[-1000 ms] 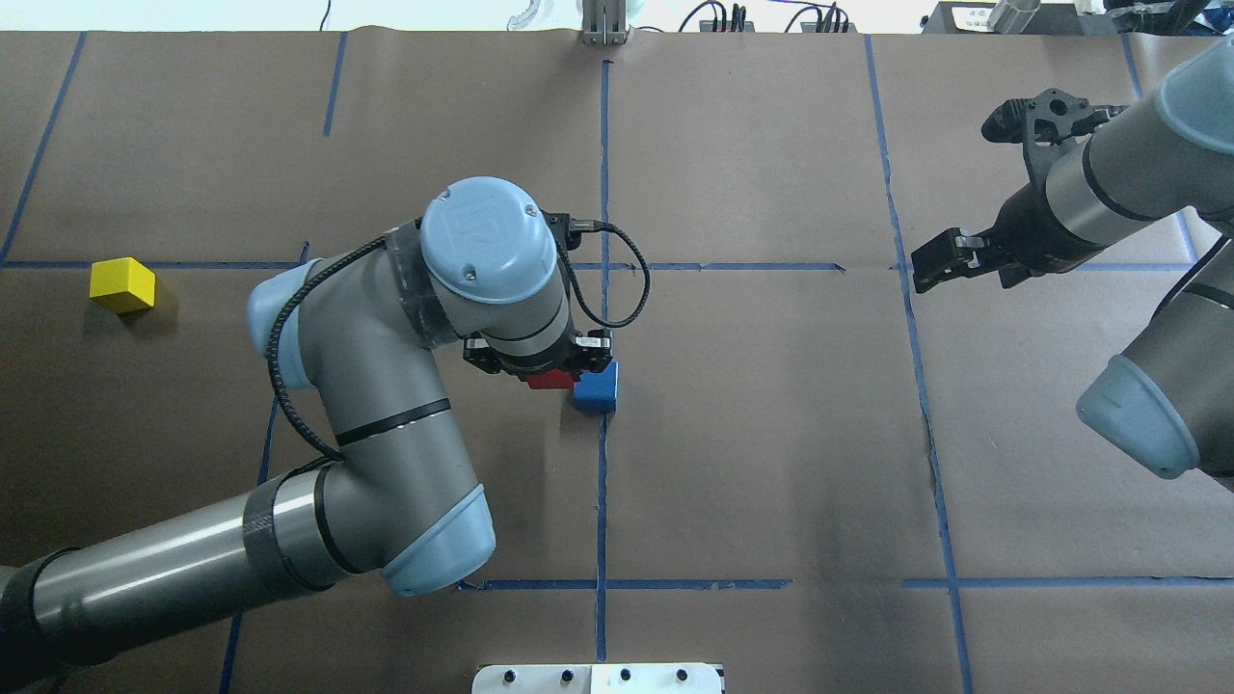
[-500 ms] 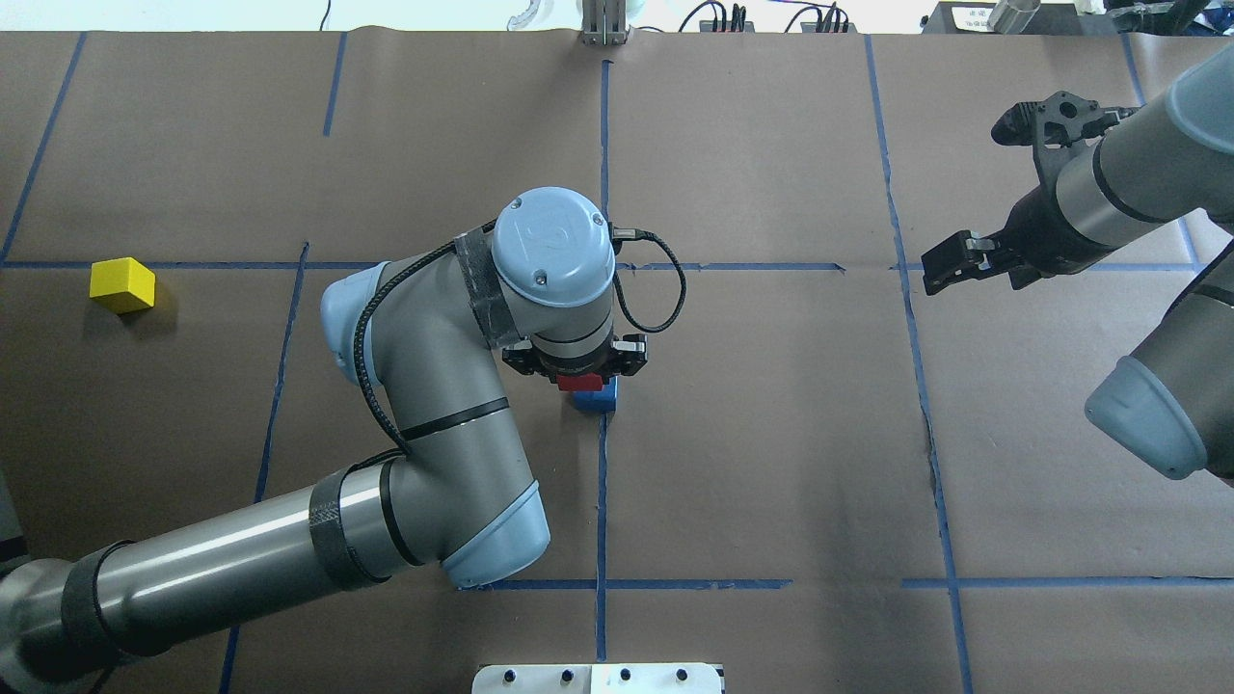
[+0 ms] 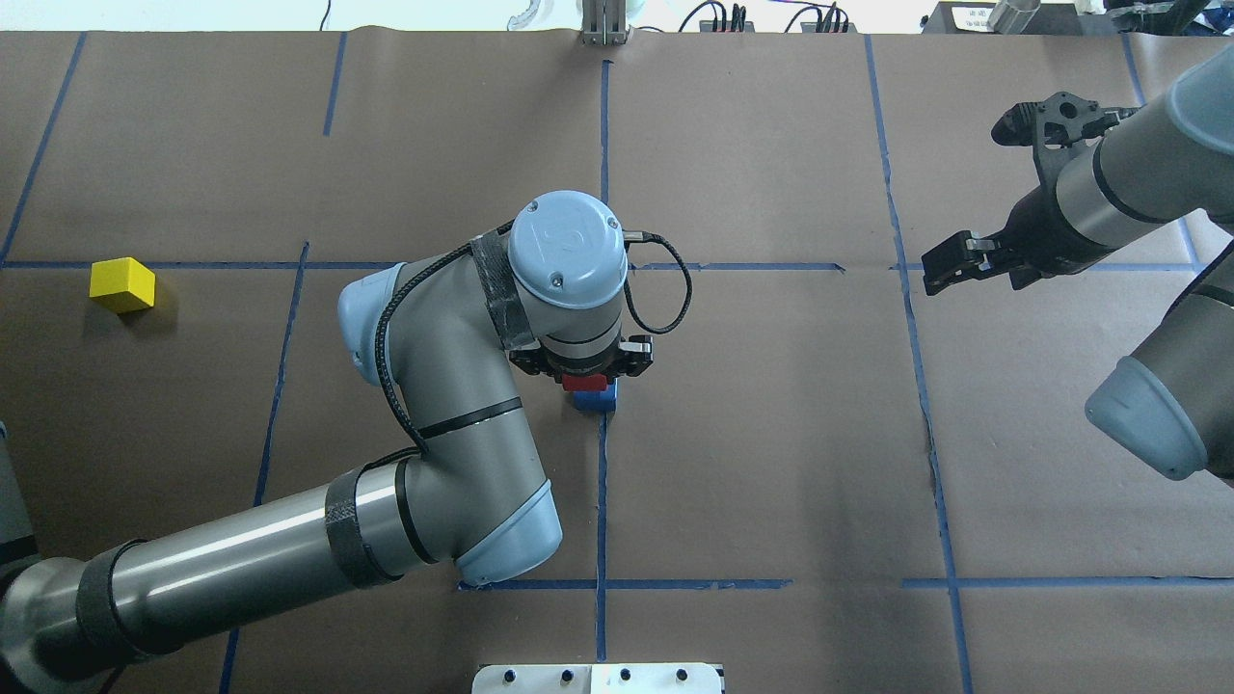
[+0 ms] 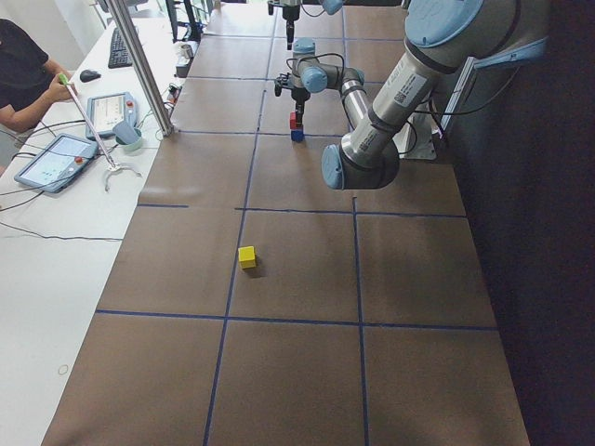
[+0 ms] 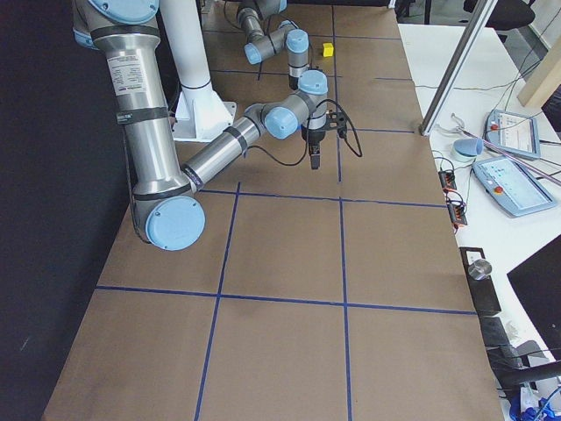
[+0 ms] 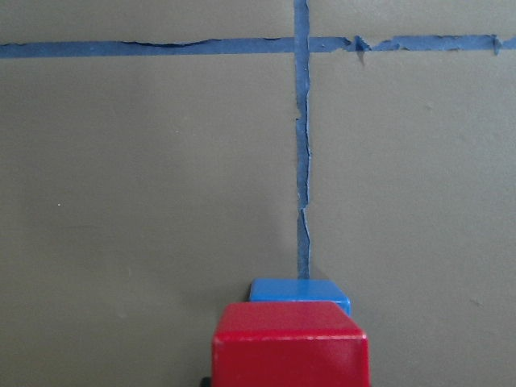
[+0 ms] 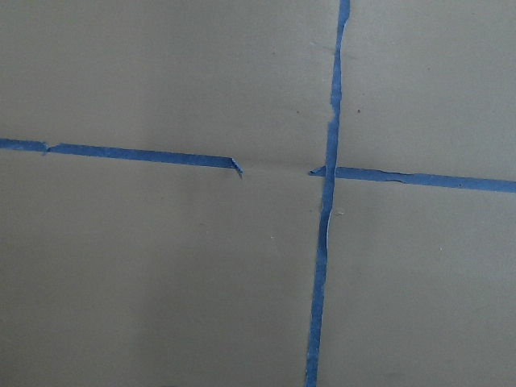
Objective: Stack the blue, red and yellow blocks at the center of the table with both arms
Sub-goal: 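Carry the red block with the left gripper above the blue block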
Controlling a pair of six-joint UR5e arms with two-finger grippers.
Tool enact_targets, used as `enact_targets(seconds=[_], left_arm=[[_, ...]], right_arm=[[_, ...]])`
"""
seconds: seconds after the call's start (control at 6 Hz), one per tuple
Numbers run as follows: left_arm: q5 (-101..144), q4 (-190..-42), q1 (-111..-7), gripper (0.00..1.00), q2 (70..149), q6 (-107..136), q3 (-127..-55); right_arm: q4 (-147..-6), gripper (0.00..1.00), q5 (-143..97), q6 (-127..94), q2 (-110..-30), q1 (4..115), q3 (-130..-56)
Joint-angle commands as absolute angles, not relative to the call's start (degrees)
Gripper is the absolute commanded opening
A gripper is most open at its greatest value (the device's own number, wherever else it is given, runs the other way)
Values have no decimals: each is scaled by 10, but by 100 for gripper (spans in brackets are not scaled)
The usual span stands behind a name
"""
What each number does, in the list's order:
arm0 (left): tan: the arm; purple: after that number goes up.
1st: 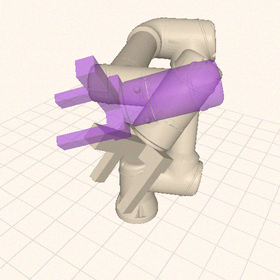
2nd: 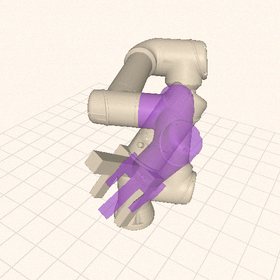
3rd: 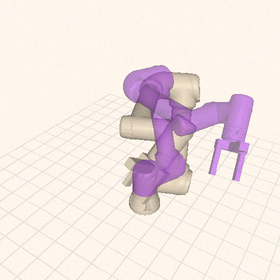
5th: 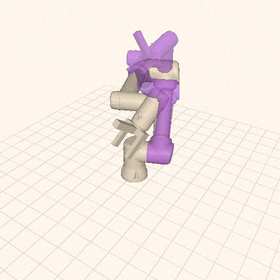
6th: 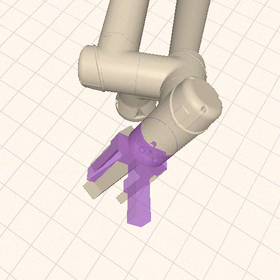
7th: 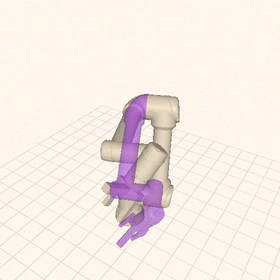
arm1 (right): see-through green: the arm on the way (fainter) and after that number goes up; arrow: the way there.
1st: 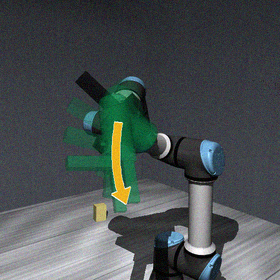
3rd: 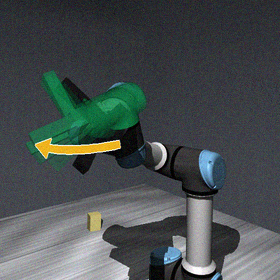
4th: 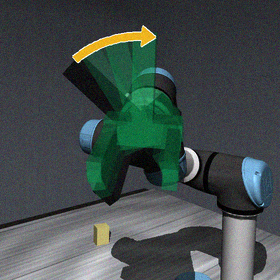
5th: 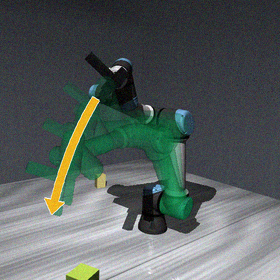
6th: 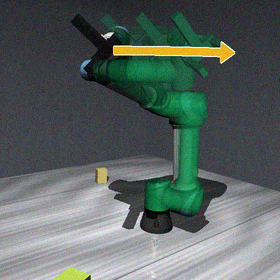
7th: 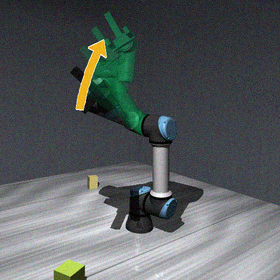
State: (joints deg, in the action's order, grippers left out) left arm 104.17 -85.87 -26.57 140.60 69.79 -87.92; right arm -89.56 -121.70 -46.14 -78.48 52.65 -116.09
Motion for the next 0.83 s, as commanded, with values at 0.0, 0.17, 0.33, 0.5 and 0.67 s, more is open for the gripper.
enact_targets(seconds=[0.0, 0.17, 0.33, 0.5, 0.67], left_arm=[[1037, -867, -263, 3, 1410, 698, -867], [1037, -867, -263, 5, 1409, 698, -865], [1037, -867, -263, 7, 1410, 698, -866], [1037, -867, -263, 9, 1410, 698, -867], [1037, -867, -263, 9, 1413, 698, -869]], right_arm=[[-896, 100, -1216, -461, -786, 526, -1161], [-896, 100, -1216, -462, -786, 526, -1161], [-896, 100, -1216, -462, -786, 526, -1160], [-896, 100, -1216, -463, -786, 526, -1160], [-896, 100, -1216, -463, -785, 525, -1160]])
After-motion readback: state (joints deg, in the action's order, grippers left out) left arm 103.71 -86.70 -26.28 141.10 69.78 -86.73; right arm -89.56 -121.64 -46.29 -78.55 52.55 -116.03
